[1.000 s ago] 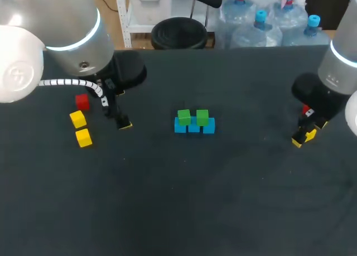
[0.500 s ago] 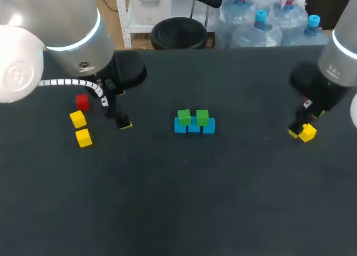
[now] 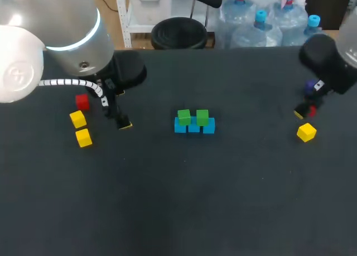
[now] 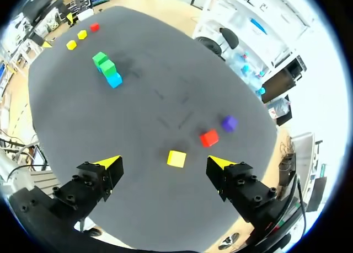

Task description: Place the blue cubes, place green cubes on the blue cubes, place the yellow cubes on the green cubes, then place the red cubes on the yellow cubes, and place purple cube on the red cubes.

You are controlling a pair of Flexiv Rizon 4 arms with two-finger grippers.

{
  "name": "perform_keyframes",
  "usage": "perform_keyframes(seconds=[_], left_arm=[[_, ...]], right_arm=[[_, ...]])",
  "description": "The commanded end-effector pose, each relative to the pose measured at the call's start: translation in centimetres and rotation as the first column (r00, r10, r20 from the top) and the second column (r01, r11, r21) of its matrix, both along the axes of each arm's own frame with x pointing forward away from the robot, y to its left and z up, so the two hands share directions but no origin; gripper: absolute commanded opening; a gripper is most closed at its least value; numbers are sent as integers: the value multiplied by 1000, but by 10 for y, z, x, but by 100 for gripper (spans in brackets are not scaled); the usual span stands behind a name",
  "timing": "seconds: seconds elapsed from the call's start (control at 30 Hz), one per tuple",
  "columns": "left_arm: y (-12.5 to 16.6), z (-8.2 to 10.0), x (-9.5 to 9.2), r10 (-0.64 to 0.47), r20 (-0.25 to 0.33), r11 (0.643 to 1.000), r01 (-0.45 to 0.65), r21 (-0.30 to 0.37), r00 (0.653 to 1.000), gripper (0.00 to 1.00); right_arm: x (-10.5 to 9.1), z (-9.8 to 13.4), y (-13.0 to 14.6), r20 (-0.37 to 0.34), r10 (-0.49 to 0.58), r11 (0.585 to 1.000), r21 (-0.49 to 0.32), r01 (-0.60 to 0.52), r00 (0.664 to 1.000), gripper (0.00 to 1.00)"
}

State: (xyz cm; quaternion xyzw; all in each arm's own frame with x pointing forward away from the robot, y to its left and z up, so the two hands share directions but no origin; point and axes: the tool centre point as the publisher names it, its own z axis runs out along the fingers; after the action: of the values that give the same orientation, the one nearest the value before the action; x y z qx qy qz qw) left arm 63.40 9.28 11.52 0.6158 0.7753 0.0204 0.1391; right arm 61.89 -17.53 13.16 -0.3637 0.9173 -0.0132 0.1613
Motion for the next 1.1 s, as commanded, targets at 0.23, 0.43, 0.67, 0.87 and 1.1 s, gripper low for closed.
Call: perform_keyframes(seconds=[0.23,0.43,0.67,0.87,1.1], left_arm=[[0,0,0,-1,0,1000,1,0,1000,100],[0,0,0,-1,0,1000,1,0,1000,100],[0,0,0,-1,0,1000,1,0,1000,100],[0,0,0,-1,0,1000,1,0,1000,100],[0,0,0,-1,0,1000,1,0,1000,100]], right_arm=[[-14,-4,-7,44,-19,1000,7,18,999,100],[-13,-6,-7,43,-18,1000,11,18,999,100],[-13,-6,-7,43,-18,1000,11,18,999,100],[-13,-6,-7,43,-18,1000,11,18,999,100],[-13,-6,-7,43,-18,1000,11,18,999,100]])
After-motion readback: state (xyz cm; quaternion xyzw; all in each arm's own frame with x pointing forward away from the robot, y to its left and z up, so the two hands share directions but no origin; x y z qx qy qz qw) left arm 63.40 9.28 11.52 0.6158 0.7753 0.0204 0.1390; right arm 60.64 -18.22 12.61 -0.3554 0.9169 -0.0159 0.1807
